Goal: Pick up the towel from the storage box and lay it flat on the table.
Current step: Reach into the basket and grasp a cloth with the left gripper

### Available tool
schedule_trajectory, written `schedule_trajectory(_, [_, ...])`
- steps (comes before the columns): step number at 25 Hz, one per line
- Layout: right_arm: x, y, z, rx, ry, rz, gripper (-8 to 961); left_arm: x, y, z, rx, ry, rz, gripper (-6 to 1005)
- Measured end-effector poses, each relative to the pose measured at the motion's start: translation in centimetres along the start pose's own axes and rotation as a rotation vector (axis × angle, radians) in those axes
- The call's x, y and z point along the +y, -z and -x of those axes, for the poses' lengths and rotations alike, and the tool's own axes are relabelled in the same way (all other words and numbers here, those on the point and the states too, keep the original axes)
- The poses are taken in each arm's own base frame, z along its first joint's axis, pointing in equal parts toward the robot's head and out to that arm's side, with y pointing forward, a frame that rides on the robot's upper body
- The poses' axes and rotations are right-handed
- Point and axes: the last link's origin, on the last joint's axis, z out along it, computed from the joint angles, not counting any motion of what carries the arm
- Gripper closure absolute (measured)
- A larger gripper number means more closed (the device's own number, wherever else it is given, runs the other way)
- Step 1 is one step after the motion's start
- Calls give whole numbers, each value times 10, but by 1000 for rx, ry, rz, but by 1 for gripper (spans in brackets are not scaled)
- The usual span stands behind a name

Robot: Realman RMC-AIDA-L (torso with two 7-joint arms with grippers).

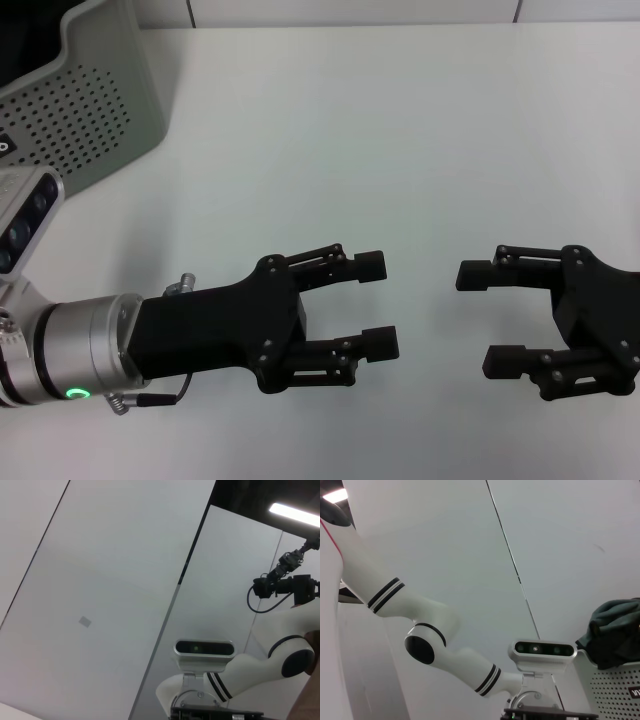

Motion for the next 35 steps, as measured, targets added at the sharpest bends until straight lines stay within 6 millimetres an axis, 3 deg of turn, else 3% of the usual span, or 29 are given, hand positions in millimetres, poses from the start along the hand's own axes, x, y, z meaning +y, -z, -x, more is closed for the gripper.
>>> schedule_trajectory(19, [-1, 0, -2, -2, 11, -18, 197, -5, 5, -6, 41, -36, -49, 201])
schedule_trajectory(22, [-2, 1, -4, 2, 16, -33, 197, -15, 22, -20, 156, -86, -181, 201])
schedule_trajectory(29, [-3, 3, -6, -16, 36, -78, 197, -24, 83, -52, 498, -198, -544, 202])
schedule_trajectory(34, [-6, 2, -5, -8, 42, -85, 197, -31, 104, -69, 598, -190, -633, 201])
schedule_trajectory(35, [-7, 1, -5, -6, 43, -86, 197, -35, 107, -80, 629, -205, -648, 201])
